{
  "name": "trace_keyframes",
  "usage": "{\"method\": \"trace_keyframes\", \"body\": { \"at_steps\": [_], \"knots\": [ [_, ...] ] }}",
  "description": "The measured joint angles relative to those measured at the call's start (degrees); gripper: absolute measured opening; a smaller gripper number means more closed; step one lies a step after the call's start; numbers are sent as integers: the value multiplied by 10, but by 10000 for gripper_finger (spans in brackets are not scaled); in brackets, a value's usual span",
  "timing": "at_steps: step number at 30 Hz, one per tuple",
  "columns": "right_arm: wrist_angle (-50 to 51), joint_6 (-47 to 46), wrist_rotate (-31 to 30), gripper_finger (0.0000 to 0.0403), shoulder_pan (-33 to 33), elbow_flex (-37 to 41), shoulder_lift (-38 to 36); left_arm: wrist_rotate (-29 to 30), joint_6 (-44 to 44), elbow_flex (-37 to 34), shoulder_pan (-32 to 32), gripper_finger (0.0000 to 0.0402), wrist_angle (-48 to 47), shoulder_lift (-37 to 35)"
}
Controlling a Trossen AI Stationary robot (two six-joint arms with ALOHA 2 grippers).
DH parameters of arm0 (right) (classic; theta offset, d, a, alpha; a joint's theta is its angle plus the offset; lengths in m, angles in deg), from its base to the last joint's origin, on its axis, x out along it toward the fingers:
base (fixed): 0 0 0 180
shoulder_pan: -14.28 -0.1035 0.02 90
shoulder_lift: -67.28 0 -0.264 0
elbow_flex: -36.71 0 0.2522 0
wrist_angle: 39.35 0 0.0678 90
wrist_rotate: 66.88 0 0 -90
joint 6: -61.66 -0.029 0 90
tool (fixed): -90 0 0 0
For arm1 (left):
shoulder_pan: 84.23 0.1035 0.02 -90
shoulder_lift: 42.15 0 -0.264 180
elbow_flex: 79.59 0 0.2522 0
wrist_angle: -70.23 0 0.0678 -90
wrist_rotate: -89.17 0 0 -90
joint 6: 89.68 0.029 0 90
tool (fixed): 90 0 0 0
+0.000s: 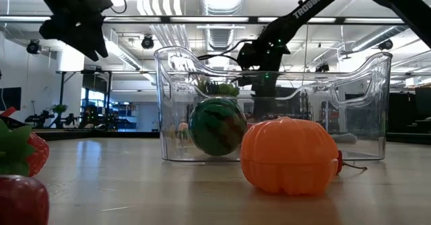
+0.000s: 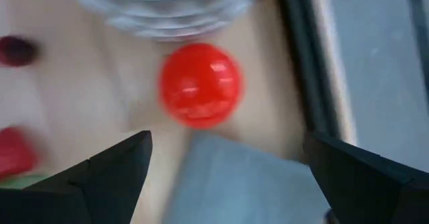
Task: Pick and placing Produce into tupperware
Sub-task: Put the tomato into the transparent bin
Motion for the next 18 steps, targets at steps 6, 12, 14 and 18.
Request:
{"method": "trace_keyframes", "body": {
  "at_steps": [6,12,14,18],
  "knots": [
    [-41,3,29,379,29,3,1,12,0,5,1,157,12,23],
    [-61,9,65,379,28,20,1,12,1,4,3,157,13,41],
    [-73,20,66,379,23,30,5,12,1,4,3,157,13,42],
    [-88,24,66,379,16,36,15,12,1,2,3,157,13,42]
  ]
}}
